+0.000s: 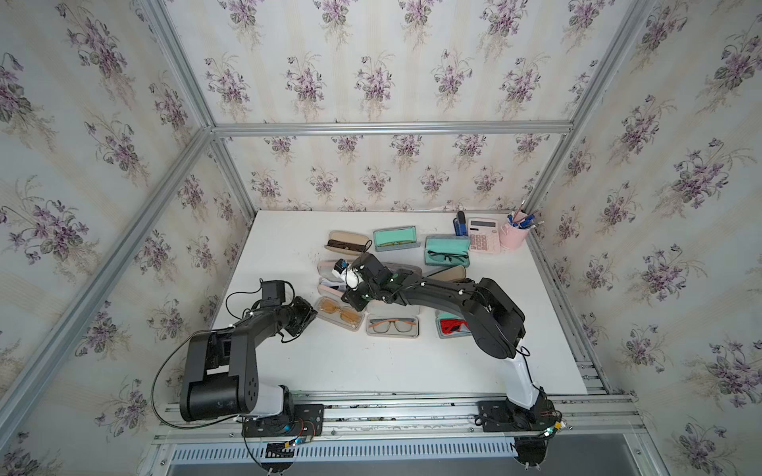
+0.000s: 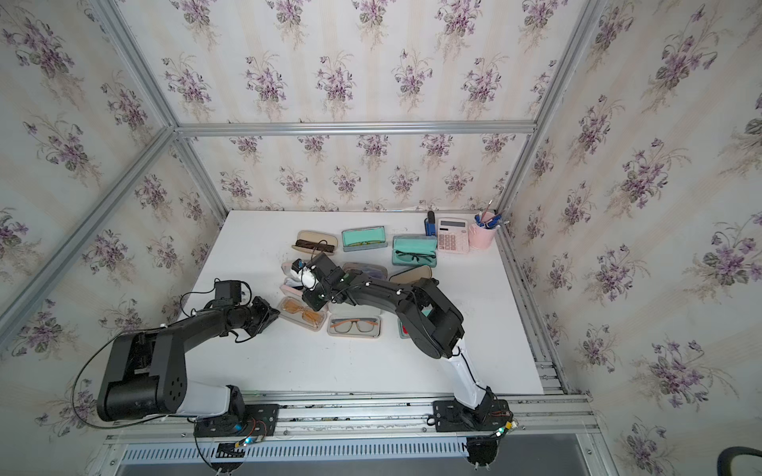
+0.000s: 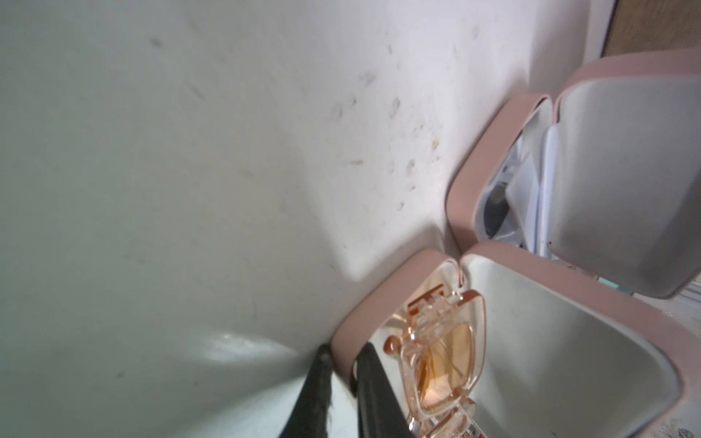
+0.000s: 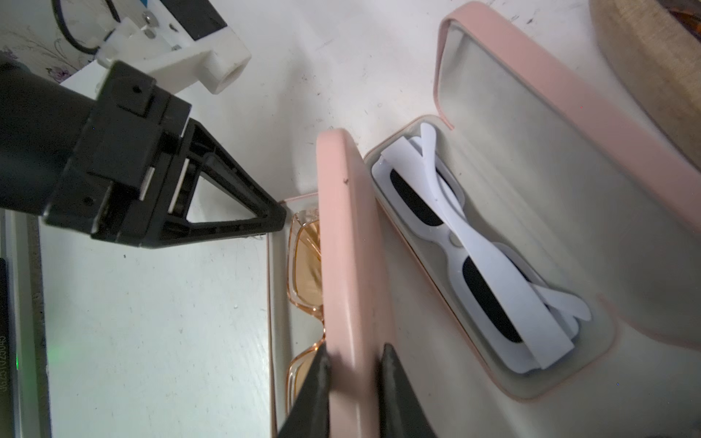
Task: Close the glasses case
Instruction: Close the glasses case at the center of the board.
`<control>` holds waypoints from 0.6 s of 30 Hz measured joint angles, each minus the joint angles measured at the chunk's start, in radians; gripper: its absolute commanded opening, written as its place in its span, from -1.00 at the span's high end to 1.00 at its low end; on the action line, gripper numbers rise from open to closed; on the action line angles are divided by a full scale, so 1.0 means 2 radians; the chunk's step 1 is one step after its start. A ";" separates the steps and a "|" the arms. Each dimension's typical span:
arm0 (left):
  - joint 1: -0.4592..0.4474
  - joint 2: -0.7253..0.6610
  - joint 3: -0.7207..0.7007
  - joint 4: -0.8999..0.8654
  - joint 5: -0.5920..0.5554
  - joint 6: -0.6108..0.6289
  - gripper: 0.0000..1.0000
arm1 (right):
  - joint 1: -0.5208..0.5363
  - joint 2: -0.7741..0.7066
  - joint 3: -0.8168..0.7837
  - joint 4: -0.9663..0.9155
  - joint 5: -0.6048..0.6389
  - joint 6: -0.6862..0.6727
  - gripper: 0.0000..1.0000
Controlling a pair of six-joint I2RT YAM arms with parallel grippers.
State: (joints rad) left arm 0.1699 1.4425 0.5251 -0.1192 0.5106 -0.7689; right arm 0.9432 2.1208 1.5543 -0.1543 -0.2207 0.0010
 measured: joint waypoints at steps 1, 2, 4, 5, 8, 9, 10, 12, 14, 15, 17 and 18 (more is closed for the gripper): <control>0.000 0.000 0.000 0.000 0.000 0.000 0.66 | 0.001 -0.001 -0.002 0.002 0.000 0.000 0.72; 0.000 0.000 0.000 0.001 -0.001 0.000 0.66 | 0.001 -0.003 -0.005 0.005 0.001 0.000 0.73; 0.000 0.000 0.000 0.001 -0.001 0.000 0.66 | 0.003 -0.006 -0.010 0.009 0.005 0.000 0.74; 0.000 0.000 0.000 0.001 -0.001 0.000 0.66 | 0.004 -0.007 -0.014 0.012 0.009 0.000 0.74; 0.000 0.000 0.000 0.001 -0.001 0.000 0.66 | 0.010 -0.009 -0.018 0.017 0.021 -0.001 0.78; 0.000 0.000 0.000 0.001 -0.001 0.000 0.66 | 0.014 -0.009 -0.019 0.019 0.029 -0.003 0.79; 0.000 0.000 0.000 0.001 -0.002 0.000 0.66 | 0.017 -0.010 -0.019 0.019 0.037 -0.005 0.80; 0.000 0.001 0.000 0.002 -0.002 0.000 0.66 | 0.025 -0.010 -0.020 0.019 0.053 -0.010 0.81; -0.001 0.001 0.000 0.002 -0.003 0.000 0.66 | 0.030 -0.010 -0.020 0.019 0.067 -0.014 0.81; -0.001 0.001 0.000 0.002 -0.003 0.000 0.66 | 0.032 -0.011 -0.023 0.022 0.073 -0.015 0.81; -0.002 0.001 0.000 0.003 -0.004 0.000 0.66 | 0.038 -0.013 -0.026 0.025 0.086 -0.016 0.82; -0.002 0.001 0.000 0.003 -0.005 -0.001 0.66 | 0.041 -0.013 -0.027 0.026 0.093 -0.017 0.81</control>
State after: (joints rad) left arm 0.1654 1.4437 0.5255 -0.1131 0.5011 -0.7708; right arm 1.0252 2.0945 1.5005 -0.1032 -0.0341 -0.0326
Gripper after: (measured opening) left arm 0.172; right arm 0.179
